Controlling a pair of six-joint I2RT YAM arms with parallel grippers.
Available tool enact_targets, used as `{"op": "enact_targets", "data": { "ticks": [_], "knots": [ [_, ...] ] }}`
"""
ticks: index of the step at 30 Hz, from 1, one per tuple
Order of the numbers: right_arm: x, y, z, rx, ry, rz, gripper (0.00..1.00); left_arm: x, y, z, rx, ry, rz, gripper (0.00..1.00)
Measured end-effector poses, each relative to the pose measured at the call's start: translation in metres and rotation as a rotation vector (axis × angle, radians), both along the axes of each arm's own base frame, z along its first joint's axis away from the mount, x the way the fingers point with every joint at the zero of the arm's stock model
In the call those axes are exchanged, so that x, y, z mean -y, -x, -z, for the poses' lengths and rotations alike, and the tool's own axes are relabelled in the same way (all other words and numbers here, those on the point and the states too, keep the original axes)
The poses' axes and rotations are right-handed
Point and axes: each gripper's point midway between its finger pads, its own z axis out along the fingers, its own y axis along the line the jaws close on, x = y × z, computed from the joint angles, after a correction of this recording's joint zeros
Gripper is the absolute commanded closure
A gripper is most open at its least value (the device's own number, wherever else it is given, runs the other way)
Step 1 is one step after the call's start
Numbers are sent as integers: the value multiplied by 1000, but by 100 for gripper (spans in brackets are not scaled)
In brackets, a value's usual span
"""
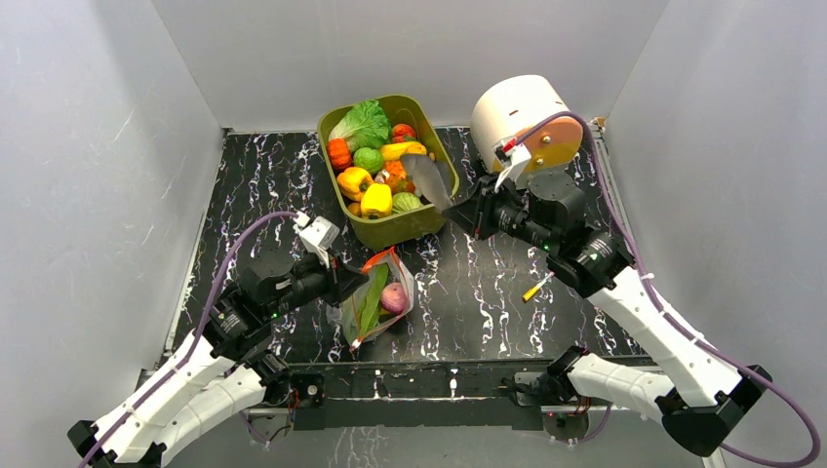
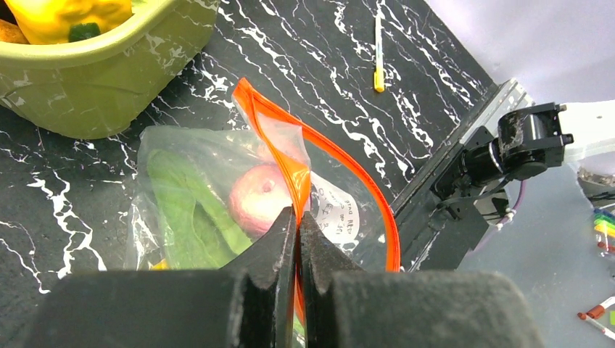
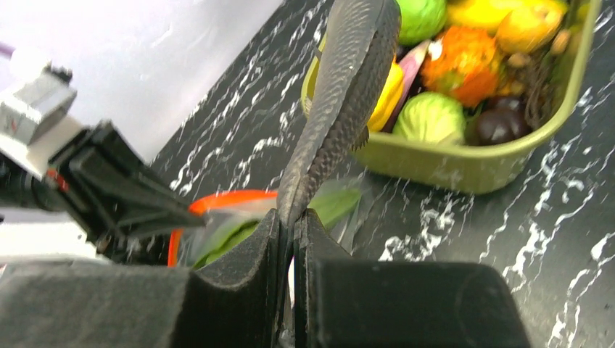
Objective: Place the food in the zip-top bag and seal the zipper
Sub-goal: Pick up the fake fish from the bin, then place the fake fish in the zipper food storage bag.
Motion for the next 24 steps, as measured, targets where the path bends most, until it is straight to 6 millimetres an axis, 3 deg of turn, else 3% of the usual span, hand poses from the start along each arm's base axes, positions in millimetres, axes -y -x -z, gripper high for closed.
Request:
{"op": "enact_targets", "data": {
  "ticks": [8,17,24],
  "knots": [
    [9,54,30,-169,74,-145,100,0,-5,-5,-12,35,-41,100],
    [15,108,32,-267,56,-316,100,0,-9,-8,-3,48,-63,100],
    [8,133,34,-363,-1,-429,100,3,-10,-4,-16,38,-57,100]
  ]
}}
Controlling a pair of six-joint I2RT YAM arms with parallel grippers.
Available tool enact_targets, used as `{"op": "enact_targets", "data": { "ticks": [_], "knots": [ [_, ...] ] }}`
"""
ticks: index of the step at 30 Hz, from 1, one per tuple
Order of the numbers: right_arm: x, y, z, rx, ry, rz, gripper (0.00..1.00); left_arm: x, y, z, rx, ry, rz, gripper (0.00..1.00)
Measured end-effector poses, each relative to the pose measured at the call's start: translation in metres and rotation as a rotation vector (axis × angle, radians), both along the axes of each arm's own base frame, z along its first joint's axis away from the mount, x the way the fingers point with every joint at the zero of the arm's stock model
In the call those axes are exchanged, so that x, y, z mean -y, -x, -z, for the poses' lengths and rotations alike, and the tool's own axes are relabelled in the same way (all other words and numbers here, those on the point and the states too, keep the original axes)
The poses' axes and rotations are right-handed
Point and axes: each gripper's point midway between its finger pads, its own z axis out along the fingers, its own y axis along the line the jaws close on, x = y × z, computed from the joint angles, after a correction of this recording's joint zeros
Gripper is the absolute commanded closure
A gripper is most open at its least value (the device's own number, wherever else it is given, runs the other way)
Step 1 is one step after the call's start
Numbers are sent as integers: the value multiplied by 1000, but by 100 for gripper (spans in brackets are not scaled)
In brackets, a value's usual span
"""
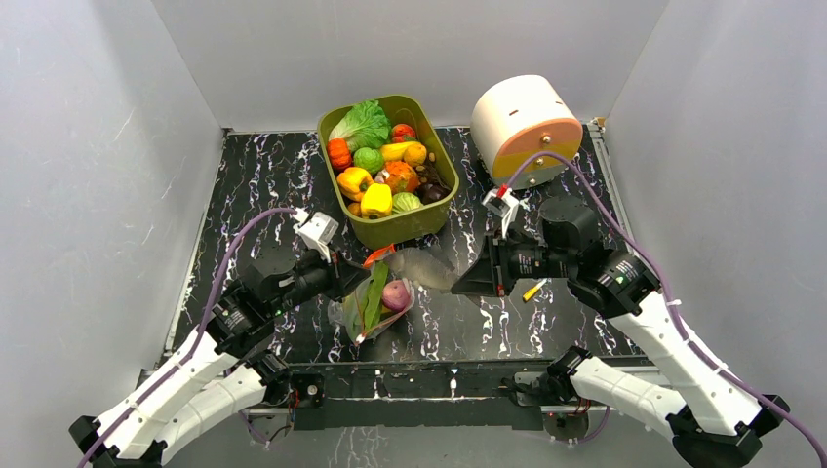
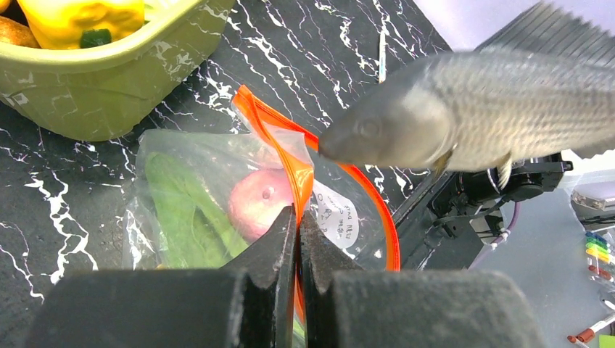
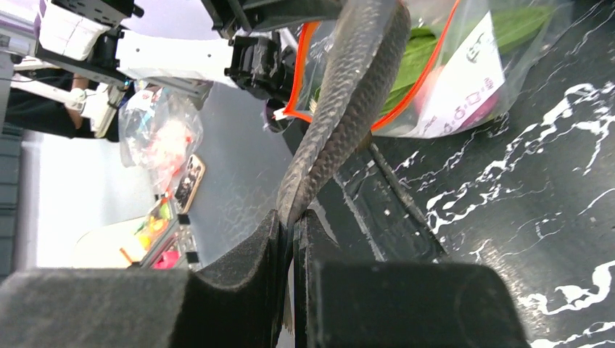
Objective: Place the food in the zip-top bag and seal the zipper
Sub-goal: Place the fake fish in the zipper food storage bag.
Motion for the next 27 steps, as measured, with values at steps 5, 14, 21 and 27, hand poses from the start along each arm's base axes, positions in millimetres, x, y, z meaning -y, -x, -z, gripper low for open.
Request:
{"op": "enact_targets", "data": {
  "ticks": [5,14,21,27],
  "knots": [
    [-2,6,9,-62,5,-27,100,3,1,0,-4,3,16,100],
    [-13,-8,29,-143,60,-16,100,7,4,-4,-1,25,40,100],
    [-23,-19,44,-225,92,-5,100,13,7,-9,-9,56,70,100],
    [-25,-34,47,-223,105,68,100,19,8,-11,-22,79,89,100]
  ]
}}
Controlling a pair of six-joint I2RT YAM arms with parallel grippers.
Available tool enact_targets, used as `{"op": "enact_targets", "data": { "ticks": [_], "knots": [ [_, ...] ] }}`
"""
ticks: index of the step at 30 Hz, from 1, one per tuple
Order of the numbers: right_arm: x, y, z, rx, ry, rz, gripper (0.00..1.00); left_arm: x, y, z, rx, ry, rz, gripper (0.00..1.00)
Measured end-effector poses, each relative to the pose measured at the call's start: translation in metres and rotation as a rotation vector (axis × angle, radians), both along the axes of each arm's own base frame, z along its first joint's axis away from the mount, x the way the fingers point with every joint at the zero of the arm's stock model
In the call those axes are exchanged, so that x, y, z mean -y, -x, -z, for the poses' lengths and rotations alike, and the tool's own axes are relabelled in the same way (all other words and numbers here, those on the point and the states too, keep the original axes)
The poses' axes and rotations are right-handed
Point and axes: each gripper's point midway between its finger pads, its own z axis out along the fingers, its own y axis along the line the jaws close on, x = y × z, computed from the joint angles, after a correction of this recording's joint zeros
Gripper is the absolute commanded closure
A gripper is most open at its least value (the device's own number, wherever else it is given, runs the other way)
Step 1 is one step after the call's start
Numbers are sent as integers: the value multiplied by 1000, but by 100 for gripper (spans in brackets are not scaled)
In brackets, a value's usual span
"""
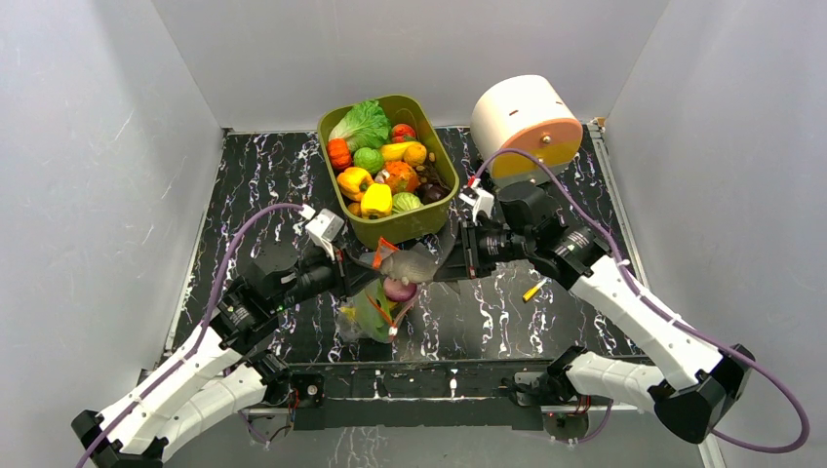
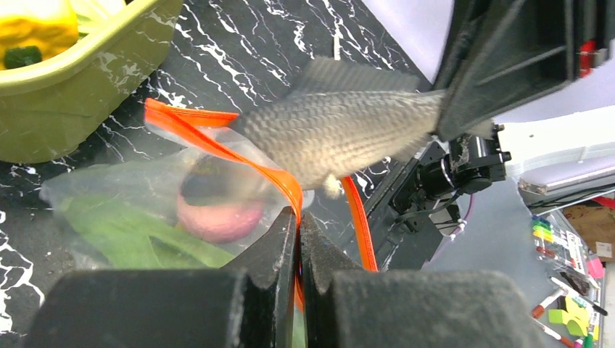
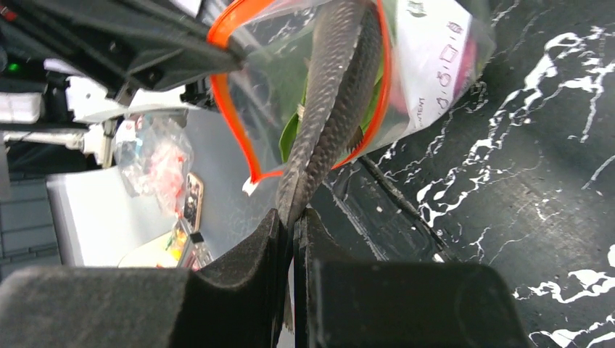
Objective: Place the food in the zip-top bag and seal the zipper
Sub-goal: Place the fake fish in the zipper food storage bag.
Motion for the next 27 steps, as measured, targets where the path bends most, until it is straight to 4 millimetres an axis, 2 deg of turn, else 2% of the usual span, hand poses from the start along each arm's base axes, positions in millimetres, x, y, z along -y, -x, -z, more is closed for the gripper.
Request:
{"op": "enact_targets", "data": {
  "ticks": [5,10,20,27],
  "knots": [
    [0,-21,10,0,61,85,100,4,2,-6,-5,32,14,100],
    [7,-30,11,28,90,159,100,7,3,-10,-14,55,20,100],
    [8,-26,8,25,84,156,100,13,2,-16,-24,91,33,100],
    [0,-21,21,-29,147,134,100,16,4,-18,-33,109,46,100]
  ]
}}
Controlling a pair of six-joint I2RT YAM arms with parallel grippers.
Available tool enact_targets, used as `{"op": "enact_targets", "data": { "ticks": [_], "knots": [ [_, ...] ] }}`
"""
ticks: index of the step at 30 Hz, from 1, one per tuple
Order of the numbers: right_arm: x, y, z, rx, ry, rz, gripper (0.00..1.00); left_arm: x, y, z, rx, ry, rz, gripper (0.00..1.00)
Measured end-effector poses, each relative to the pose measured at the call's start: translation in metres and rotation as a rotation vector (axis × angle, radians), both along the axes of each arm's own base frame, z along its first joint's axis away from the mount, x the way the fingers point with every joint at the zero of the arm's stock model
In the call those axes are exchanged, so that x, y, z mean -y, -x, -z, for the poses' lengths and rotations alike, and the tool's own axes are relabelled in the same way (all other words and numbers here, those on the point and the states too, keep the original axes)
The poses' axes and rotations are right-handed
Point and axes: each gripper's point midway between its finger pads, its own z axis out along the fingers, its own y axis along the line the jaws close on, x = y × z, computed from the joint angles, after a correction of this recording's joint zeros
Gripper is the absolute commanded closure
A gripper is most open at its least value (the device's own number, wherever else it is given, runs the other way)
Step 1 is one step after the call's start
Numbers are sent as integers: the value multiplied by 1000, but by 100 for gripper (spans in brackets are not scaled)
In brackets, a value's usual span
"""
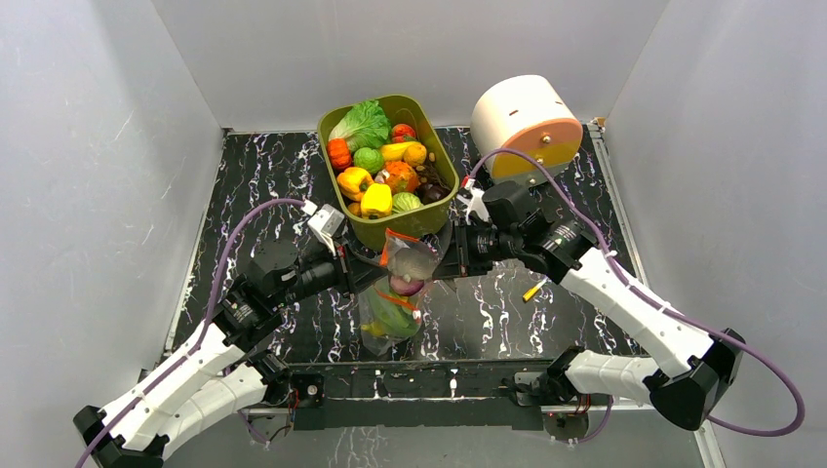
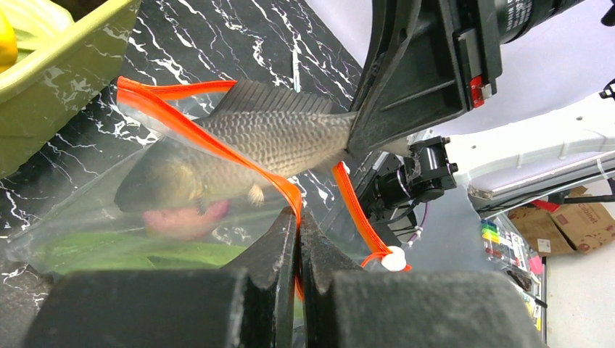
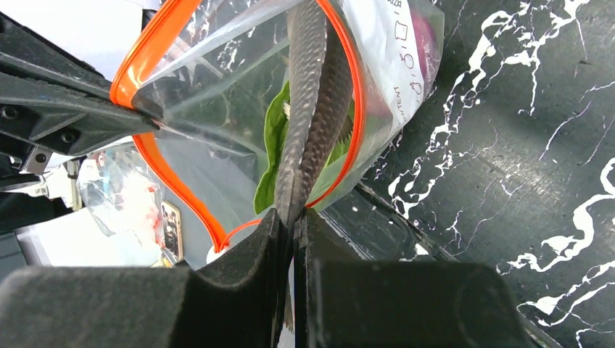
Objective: Place the food in the zip-top bag and seal the zipper
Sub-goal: Place the fake fish in the zipper food storage bag.
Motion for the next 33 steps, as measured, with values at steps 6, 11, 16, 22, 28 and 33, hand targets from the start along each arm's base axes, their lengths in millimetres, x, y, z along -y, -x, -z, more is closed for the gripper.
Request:
{"op": "enact_targets", "data": {
  "ticks": [6,11,16,22,28,33],
  "knots": [
    [-8,2,3,-45,12,10,100,2,1,-2,-10,17,10,100],
    [-24,0,-1,-49,18,-1,100,5,3,-1,-23,20,21,100],
    [-42,6,2,-41,39,-21,100,6,5,-6,-29,42,29,100],
    [-53,17,6,-31,63,-27,100,10,8,-7,-46,78,45,100],
    [-65,21,10,-20,41,-18,83,12,10,-6,-71,110,53,100],
    [-70,31,21,-25,65,-29,64,13,10,-9,-67,127,53,100]
  ]
}}
